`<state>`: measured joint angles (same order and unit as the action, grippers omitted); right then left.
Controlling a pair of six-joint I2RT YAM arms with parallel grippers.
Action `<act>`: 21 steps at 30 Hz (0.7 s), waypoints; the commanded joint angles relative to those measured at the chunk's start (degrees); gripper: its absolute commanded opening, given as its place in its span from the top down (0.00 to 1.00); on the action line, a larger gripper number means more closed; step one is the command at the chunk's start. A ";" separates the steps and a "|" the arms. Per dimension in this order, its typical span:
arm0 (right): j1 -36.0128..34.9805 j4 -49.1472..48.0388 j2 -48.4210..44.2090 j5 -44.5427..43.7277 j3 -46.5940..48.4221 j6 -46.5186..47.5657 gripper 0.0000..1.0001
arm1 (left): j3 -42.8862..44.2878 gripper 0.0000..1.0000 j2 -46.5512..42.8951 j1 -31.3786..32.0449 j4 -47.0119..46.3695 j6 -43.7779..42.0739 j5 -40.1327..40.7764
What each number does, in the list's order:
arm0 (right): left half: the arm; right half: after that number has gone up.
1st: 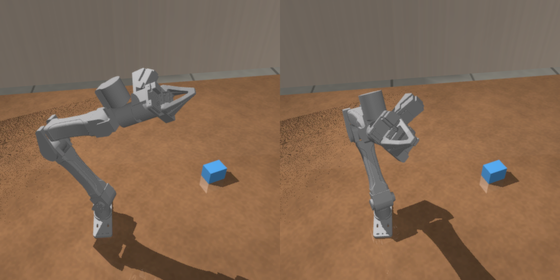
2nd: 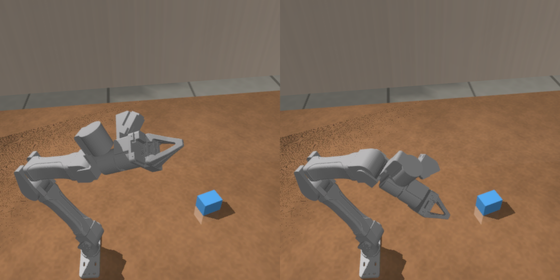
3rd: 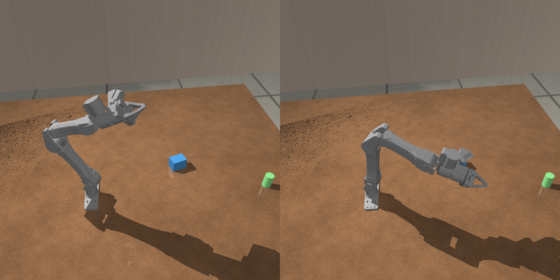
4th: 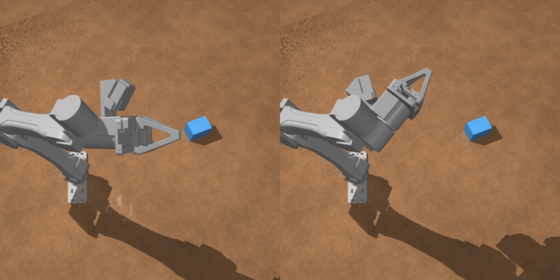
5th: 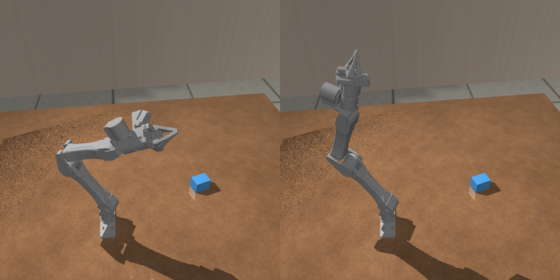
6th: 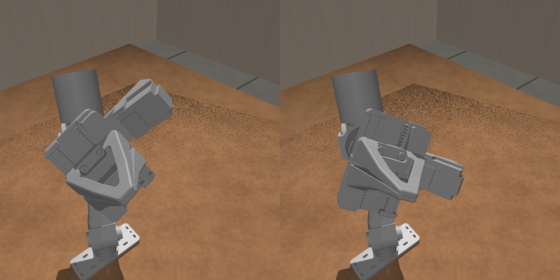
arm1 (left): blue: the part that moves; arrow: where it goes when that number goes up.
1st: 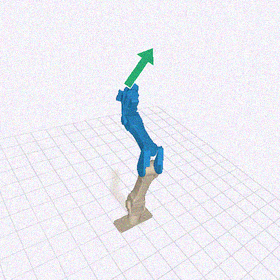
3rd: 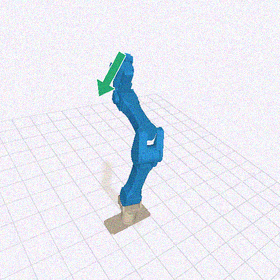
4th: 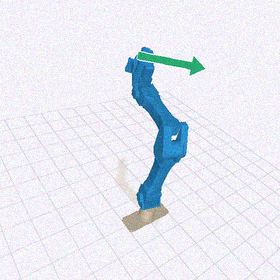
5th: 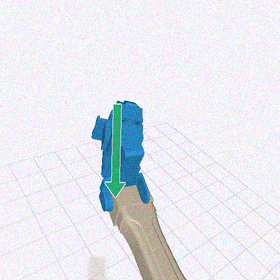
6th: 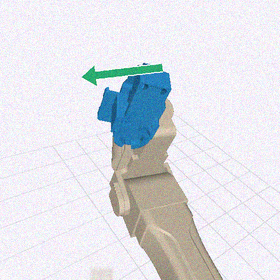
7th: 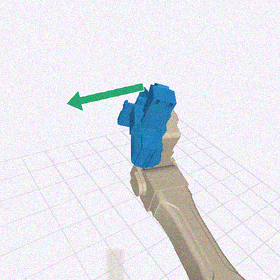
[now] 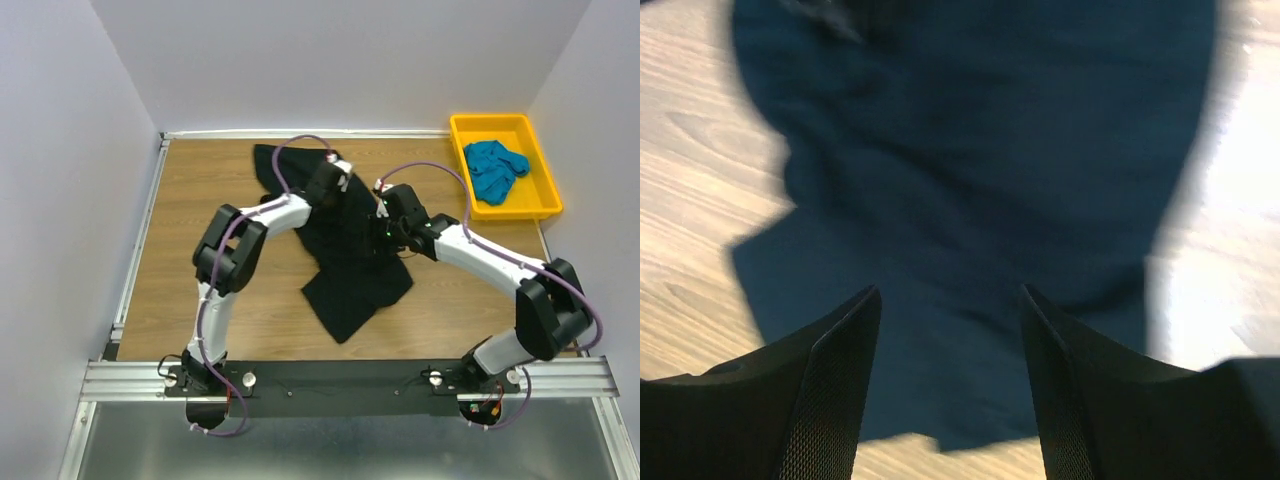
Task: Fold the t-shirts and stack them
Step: Flatten the tshirt out
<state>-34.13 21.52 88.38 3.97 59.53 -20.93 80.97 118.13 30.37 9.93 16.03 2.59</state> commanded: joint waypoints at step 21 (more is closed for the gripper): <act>8.81 1.07 -8.75 -12.49 -9.60 -5.88 0.37 | -28.14 0.15 -31.81 9.09 2.20 10.07 -4.26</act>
<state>-28.45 22.02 78.54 -7.75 50.92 -24.82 56.62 89.17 37.32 10.92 22.61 2.44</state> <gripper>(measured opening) 0.629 0.851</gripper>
